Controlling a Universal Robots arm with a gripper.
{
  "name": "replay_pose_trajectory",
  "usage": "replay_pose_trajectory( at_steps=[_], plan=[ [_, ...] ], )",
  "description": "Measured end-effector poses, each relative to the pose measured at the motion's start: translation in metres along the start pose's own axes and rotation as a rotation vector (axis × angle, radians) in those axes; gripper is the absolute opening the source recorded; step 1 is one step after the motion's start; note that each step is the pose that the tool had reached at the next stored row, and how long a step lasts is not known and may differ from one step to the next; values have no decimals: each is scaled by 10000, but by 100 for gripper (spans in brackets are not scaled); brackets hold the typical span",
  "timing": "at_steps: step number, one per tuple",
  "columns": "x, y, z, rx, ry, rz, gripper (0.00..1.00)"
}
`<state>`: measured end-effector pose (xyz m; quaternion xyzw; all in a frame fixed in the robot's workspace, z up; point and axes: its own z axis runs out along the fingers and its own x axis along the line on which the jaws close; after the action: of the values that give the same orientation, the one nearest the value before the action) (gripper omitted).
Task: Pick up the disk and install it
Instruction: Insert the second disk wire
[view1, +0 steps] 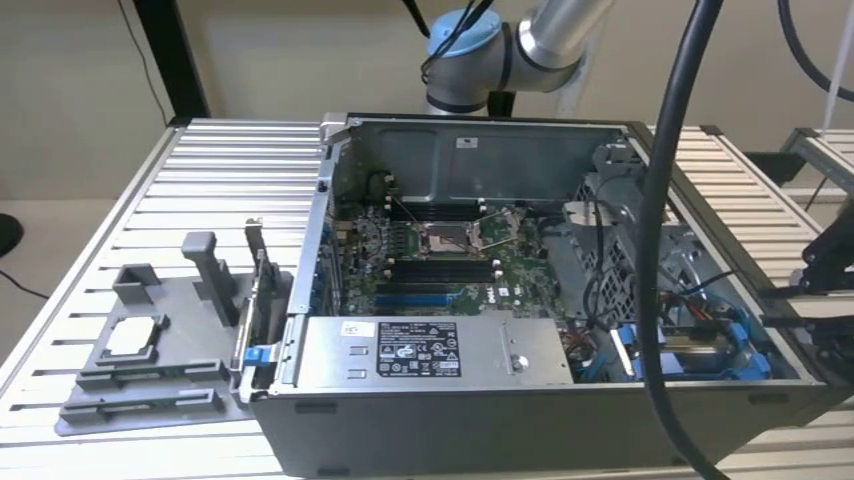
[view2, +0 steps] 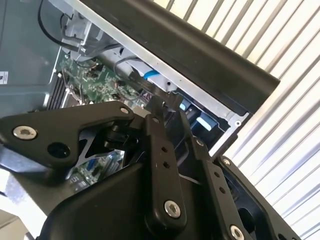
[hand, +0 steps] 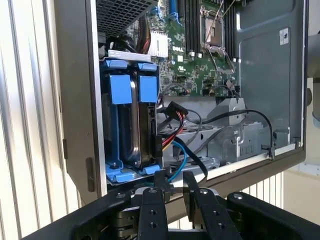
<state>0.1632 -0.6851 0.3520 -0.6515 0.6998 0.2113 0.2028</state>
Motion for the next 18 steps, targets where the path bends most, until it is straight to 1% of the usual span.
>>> replay_pose_trajectory(
  at_steps=[3,7,8,10,12,18],
  plan=[
    [23,-7,-3,0,0,2,100],
    [103,-14,-40,-2,0,1,100],
    [117,-15,-39,-2,0,1,100],
    [137,-16,-13,-2,-2,1,100],
    [140,-16,-1,-2,0,1,100],
    [121,-14,1,-11,0,9,100]
  ],
)
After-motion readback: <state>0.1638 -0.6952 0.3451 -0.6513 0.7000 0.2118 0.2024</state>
